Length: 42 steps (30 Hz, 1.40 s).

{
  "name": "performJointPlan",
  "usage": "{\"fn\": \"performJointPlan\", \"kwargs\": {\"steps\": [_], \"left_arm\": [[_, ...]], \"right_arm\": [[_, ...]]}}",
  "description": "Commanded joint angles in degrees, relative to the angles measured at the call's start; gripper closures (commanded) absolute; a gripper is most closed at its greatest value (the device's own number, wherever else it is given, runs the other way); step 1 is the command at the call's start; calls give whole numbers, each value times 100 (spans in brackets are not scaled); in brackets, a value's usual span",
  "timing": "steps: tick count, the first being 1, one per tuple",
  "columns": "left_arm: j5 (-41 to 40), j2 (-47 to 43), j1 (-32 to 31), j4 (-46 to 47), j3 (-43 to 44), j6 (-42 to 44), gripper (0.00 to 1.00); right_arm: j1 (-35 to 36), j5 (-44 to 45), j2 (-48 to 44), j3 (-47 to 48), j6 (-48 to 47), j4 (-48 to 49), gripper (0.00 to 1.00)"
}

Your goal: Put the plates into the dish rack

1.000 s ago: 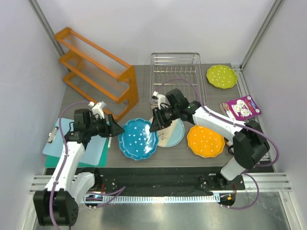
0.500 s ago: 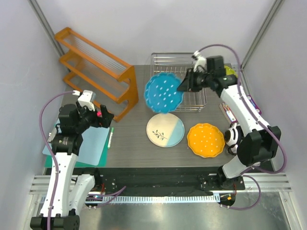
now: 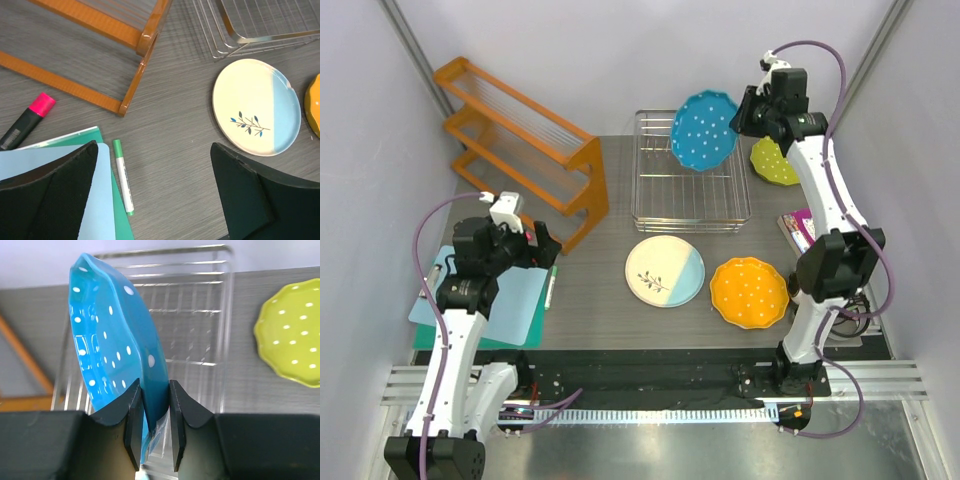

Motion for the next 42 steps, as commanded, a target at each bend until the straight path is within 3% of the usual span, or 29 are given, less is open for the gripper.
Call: {"fn": "performJointPlan", "kwargs": {"steps": [1, 11, 19, 42], "left_arm": [[426, -111, -1, 305, -26, 79, 3], [408, -129, -10, 288, -176, 27, 3], [391, 3, -10, 305, -140, -26, 3], [356, -24, -10, 534, -378, -140, 1]], "right_arm": [[-232, 684, 233, 1049, 179, 749, 99], [-715, 1475, 1112, 1709, -172, 679, 99], [-716, 1774, 1551, 2114, -462, 600, 99], [365, 3795, 2044, 2176, -1605, 406, 99]]}}
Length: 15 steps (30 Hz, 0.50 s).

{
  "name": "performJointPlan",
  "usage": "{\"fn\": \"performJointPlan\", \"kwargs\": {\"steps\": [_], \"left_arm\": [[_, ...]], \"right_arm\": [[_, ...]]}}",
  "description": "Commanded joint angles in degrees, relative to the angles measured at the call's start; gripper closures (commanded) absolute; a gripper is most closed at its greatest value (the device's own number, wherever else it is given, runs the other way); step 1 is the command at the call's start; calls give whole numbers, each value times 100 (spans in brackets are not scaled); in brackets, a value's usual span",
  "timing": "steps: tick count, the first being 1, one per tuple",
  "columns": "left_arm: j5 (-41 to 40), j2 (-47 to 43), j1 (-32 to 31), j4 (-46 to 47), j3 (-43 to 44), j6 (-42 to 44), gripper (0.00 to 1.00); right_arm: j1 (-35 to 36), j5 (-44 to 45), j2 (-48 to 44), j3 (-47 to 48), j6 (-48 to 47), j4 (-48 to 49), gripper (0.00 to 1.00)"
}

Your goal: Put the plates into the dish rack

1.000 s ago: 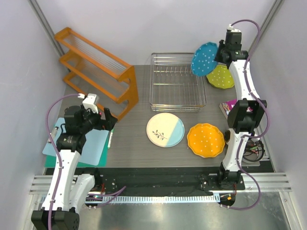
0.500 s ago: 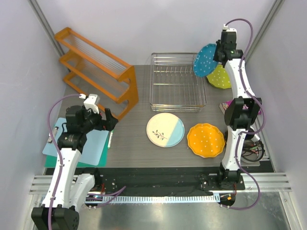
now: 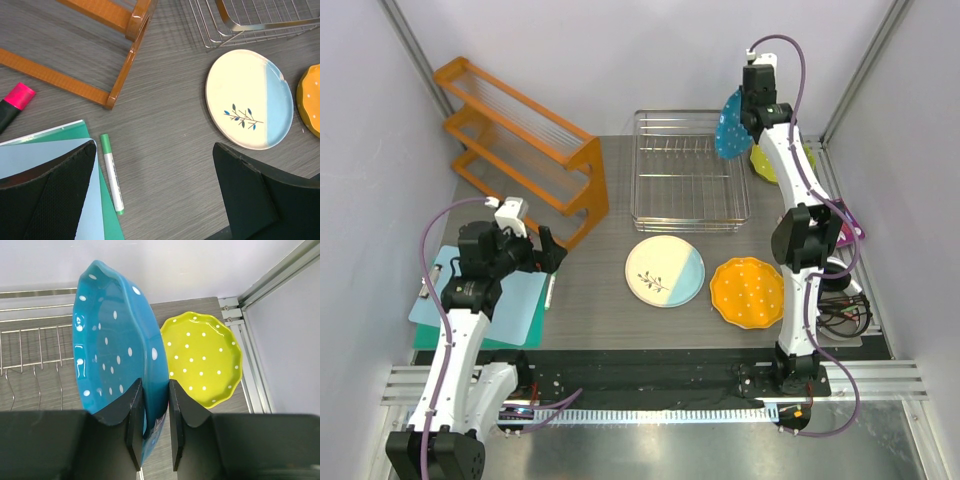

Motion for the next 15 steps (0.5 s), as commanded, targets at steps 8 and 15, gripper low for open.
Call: {"fn": "performJointPlan", "kwargs": {"steps": [8, 15], "left_arm": [[109, 29, -10, 543, -169, -49, 0], [126, 196, -10, 631, -125, -14, 1]], "right_arm": [[15, 561, -171, 160, -349, 383, 99], [-20, 500, -259, 63, -305, 365, 99]]}}
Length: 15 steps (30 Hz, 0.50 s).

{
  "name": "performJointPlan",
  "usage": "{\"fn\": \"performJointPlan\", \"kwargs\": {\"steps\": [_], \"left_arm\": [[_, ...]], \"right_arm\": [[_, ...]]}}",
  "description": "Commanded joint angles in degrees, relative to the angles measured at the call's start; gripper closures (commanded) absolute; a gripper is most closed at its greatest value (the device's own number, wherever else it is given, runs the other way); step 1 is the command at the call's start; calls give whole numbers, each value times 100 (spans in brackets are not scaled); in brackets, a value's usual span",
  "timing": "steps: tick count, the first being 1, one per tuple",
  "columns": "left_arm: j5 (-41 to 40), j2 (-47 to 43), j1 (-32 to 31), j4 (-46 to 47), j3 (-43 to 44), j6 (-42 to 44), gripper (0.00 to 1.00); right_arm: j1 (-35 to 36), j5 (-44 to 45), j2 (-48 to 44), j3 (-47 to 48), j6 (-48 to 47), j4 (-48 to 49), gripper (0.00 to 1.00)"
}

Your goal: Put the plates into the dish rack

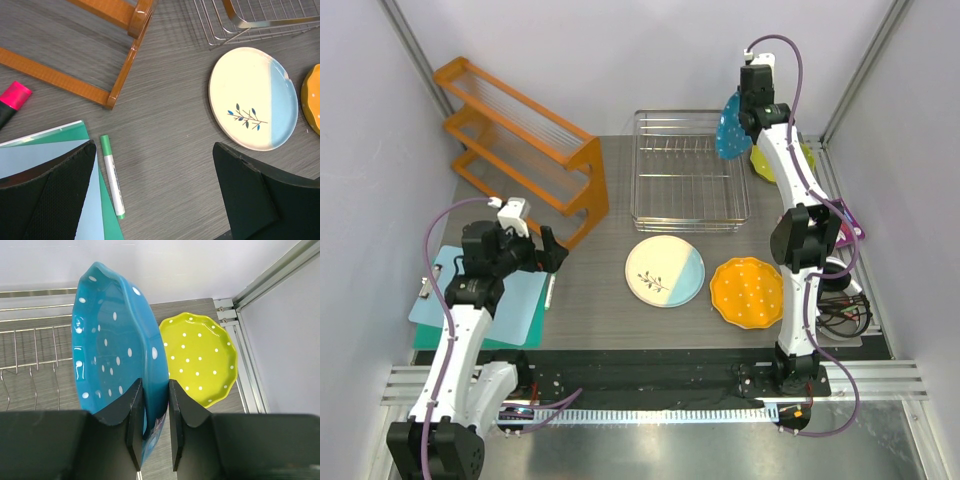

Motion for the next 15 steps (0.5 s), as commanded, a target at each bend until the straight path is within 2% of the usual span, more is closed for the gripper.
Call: {"fn": "performJointPlan", "kwargs": {"steps": [1, 15], "left_arm": [[128, 60, -10, 365, 39, -1, 0], [120, 61, -10, 523, -119, -18, 0]], "right_arm": [[-64, 225, -263, 57, -182, 310, 99], [-196, 216, -448, -5, -261, 275, 99]]}}
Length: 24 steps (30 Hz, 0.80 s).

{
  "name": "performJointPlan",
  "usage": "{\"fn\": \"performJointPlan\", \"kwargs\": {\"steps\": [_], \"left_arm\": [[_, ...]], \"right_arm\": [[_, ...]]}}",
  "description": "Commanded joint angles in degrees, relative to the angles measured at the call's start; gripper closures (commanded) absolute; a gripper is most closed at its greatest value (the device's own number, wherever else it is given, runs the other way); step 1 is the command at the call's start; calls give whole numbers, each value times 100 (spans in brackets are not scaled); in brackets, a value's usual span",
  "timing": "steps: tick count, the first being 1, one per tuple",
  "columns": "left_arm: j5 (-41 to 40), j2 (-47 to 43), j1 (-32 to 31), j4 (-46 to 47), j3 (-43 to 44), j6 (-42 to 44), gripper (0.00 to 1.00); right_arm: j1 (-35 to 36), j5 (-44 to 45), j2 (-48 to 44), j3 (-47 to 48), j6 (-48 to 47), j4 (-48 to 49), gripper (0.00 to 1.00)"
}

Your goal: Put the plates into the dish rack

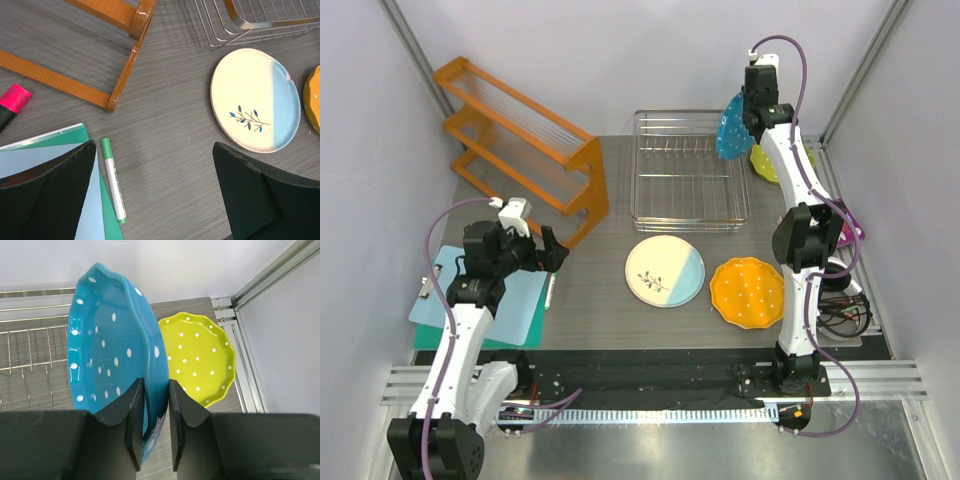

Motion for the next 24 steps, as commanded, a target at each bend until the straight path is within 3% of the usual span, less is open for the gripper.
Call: {"fn": "performJointPlan", "kwargs": {"steps": [1, 24], "left_arm": [[105, -49, -10, 333, -36, -7, 0], [272, 197, -10, 711, -186, -192, 0]], "right_arm": [[-85, 301, -472, 39, -255, 247, 99], [65, 222, -639, -102, -439, 229, 99]]}}
